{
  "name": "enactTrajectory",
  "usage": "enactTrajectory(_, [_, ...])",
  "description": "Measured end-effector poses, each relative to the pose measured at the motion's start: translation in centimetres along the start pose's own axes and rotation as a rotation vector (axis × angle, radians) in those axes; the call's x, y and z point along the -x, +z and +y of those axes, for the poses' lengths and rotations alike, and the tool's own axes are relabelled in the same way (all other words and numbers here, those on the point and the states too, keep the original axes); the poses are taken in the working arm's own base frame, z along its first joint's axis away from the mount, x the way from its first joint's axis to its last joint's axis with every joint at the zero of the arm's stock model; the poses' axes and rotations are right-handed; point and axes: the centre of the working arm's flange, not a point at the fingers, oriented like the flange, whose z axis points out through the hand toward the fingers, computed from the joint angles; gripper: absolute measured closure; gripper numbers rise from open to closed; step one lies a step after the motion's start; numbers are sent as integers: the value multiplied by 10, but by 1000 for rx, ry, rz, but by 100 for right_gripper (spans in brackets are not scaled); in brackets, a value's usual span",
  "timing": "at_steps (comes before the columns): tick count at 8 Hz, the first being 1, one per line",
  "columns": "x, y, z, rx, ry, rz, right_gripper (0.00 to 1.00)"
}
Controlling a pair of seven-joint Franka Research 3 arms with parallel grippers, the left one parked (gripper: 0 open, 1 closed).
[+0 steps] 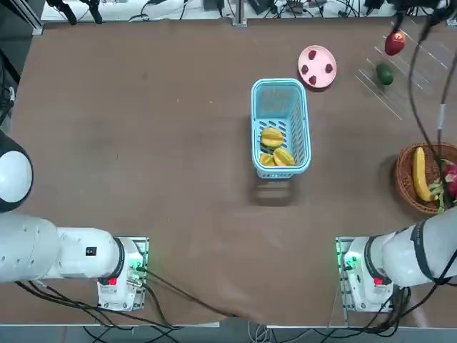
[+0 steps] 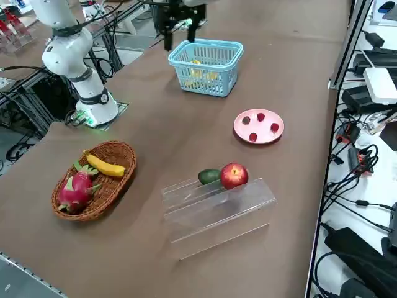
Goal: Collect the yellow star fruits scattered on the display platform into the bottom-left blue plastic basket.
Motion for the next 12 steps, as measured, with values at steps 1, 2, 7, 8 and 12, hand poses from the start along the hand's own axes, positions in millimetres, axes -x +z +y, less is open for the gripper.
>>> enactTrajectory(1, [2,-14,21,-19,-9,26,0])
enactTrajectory(2, [7,-31,21,-33,-16,69,0])
enactTrajectory(7, [20,-66,2,-33,-146,128,0])
enactTrajectory(8, [21,-64,0,-30,-163,119,0])
enactTrajectory(12, [24,-60,-21,-46,-233,107,0])
